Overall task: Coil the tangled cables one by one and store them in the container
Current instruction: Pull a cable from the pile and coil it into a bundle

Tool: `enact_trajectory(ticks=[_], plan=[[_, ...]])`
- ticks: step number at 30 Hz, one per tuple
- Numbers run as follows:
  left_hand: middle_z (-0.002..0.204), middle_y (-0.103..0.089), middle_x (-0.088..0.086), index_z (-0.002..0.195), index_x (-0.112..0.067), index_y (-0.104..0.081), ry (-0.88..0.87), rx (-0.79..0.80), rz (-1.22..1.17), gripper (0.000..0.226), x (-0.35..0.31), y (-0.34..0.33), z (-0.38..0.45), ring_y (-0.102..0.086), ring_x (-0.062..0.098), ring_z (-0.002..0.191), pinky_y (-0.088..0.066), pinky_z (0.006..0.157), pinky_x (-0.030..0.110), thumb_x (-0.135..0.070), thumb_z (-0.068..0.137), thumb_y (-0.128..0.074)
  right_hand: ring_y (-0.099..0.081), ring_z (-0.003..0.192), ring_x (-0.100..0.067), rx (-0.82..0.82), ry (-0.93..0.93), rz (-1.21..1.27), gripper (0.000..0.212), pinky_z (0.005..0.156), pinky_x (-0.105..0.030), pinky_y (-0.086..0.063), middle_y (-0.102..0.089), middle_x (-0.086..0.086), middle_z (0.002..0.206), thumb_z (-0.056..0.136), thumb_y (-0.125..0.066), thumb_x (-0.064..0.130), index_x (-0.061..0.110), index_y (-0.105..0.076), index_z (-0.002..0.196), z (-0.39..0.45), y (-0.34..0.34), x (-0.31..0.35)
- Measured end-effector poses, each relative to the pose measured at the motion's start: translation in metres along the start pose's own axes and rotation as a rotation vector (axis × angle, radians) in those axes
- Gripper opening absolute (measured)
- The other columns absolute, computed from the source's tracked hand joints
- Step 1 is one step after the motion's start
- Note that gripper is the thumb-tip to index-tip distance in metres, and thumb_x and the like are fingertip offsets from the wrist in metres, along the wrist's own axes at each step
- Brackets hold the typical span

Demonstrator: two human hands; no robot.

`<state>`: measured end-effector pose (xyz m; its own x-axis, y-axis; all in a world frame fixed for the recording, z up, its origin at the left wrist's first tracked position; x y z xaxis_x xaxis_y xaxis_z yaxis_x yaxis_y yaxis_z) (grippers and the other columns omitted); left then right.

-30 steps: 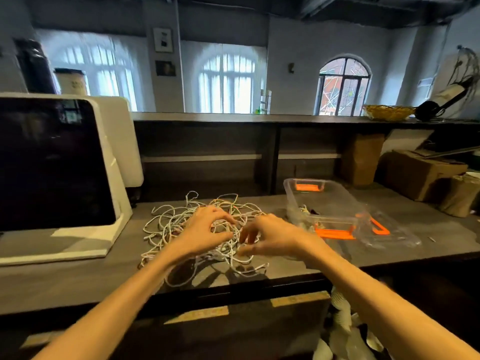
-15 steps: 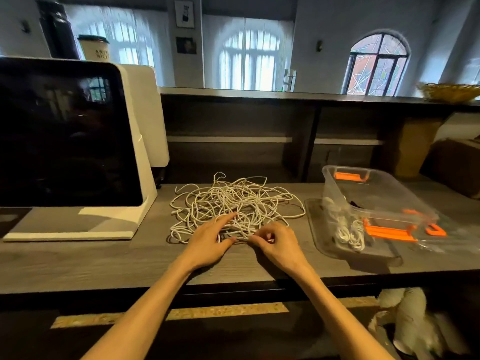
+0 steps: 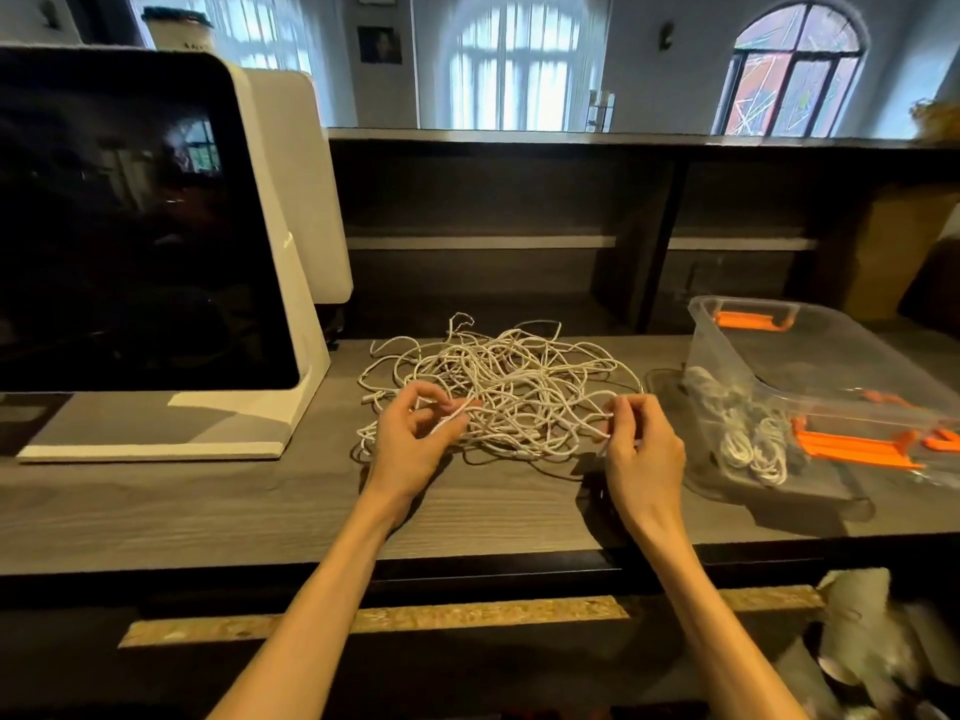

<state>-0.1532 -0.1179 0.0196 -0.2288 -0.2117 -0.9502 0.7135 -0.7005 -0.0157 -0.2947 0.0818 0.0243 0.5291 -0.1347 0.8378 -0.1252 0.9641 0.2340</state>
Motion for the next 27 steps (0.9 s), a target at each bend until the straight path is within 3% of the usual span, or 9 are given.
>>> enact_trajectory(ticks=[4, 8, 10, 14, 16, 18, 20, 22, 27], plan=[[0.090, -0.078, 0.015, 0.108, -0.006, -0.058, 0.034, -0.092, -0.097, 0.020, -0.005, 0.001, -0.001, -0.076, 0.032, 0.082, -0.059, 0.075, 0.046, -0.016, 0.094, -0.070, -0.059, 0.081, -0.005, 0.092, 0.027, -0.235, 0.019, 0.071, -0.023, -0.044, -0.071, 0.006, 0.090, 0.104, -0.055, 0.028, 0.020, -0.072, 0.104, 0.002, -0.007, -0.006], [0.079, -0.072, 0.024, 0.088, 0.003, -0.066, -0.012, -0.009, 0.009, 0.029, -0.005, -0.003, -0.007, -0.076, 0.030, 0.080, -0.055, 0.075, 0.052, -0.025, 0.097, -0.067, -0.052, 0.108, -0.017, -0.057, 0.326, -0.417, 0.031, 0.085, -0.028, -0.031, -0.061, 0.001, 0.118, 0.098, -0.057, 0.028, 0.022, -0.070, 0.125, -0.007, -0.012, 0.017], [0.080, -0.072, 0.012, 0.083, -0.009, -0.072, -0.086, 0.012, 0.137, 0.025, -0.005, -0.003, -0.008, -0.072, 0.025, 0.081, -0.054, 0.077, 0.053, -0.030, 0.097, -0.067, -0.051, 0.114, -0.015, -0.028, 0.492, -0.381, 0.038, 0.090, -0.027, -0.030, -0.059, 0.002, 0.124, 0.097, -0.052, 0.032, 0.023, -0.066, 0.132, -0.015, -0.018, 0.043], [0.089, -0.066, -0.010, 0.088, -0.028, -0.070, -0.177, 0.174, 0.427, 0.019, -0.017, -0.003, -0.004, -0.061, 0.010, 0.088, -0.052, 0.080, 0.036, -0.013, 0.097, -0.063, -0.045, 0.128, -0.010, 0.408, 0.661, -0.514, 0.045, 0.106, -0.035, -0.034, -0.055, 0.008, 0.135, 0.105, -0.040, 0.053, 0.033, -0.052, 0.144, -0.002, -0.041, 0.087], [0.087, -0.069, -0.017, 0.092, -0.035, -0.069, -0.207, 0.252, 0.473, 0.032, -0.034, -0.001, -0.002, -0.064, 0.004, 0.085, -0.050, 0.075, 0.022, -0.003, 0.095, -0.060, -0.050, 0.117, -0.009, 0.633, 0.575, -0.548, 0.046, 0.103, -0.038, -0.040, -0.061, 0.009, 0.120, 0.103, -0.038, 0.062, 0.031, -0.065, 0.125, 0.016, -0.046, 0.092], [0.077, -0.070, -0.013, 0.087, -0.031, -0.073, -0.240, 0.265, 0.510, 0.019, -0.054, 0.004, 0.005, -0.065, 0.004, 0.074, -0.050, 0.068, 0.021, -0.015, 0.096, -0.067, -0.052, 0.094, -0.007, 0.717, 0.513, -0.423, 0.039, 0.085, -0.031, -0.046, -0.060, 0.008, 0.098, 0.100, -0.048, 0.059, 0.027, -0.070, 0.099, 0.032, -0.045, 0.096], [0.061, -0.061, -0.007, 0.071, -0.020, -0.070, -0.207, 0.261, 0.404, 0.025, -0.073, 0.009, 0.011, -0.053, 0.006, 0.055, -0.042, 0.054, 0.021, -0.027, 0.094, -0.070, -0.054, 0.079, -0.009, 0.622, 0.495, -0.234, 0.029, 0.071, -0.028, -0.044, -0.055, 0.004, 0.087, 0.101, -0.057, 0.047, 0.024, -0.066, 0.085, 0.049, -0.039, 0.101], [0.054, -0.046, -0.005, 0.061, -0.018, -0.061, -0.090, 0.235, 0.235, 0.038, -0.088, 0.019, 0.016, -0.037, 0.006, 0.047, -0.030, 0.046, 0.017, -0.032, 0.095, -0.067, -0.058, 0.074, -0.017, 0.457, 0.372, -0.036, 0.032, 0.068, -0.038, -0.050, -0.056, -0.004, 0.083, 0.103, -0.059, 0.039, 0.016, -0.064, 0.080, 0.068, -0.031, 0.106], [0.053, -0.031, -0.004, 0.062, -0.019, -0.049, 0.057, 0.211, 0.155, 0.044, -0.104, 0.050, 0.024, -0.022, 0.011, 0.046, -0.012, 0.048, 0.026, -0.046, 0.096, -0.059, -0.053, 0.075, -0.014, 0.114, 0.078, 0.106, 0.040, 0.066, -0.032, -0.040, -0.059, -0.004, 0.082, 0.106, -0.052, 0.041, 0.011, -0.065, 0.082, 0.114, 0.001, 0.102]])
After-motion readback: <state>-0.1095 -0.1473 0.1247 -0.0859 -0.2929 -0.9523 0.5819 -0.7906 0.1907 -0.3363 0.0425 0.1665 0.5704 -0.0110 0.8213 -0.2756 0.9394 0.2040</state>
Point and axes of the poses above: each hand's wrist, its own z-axis towards the middle knuckle, its own y-axis out of the back of the hand, x = y × z, the point moved 2 cm from there along z, towards the middle knuckle
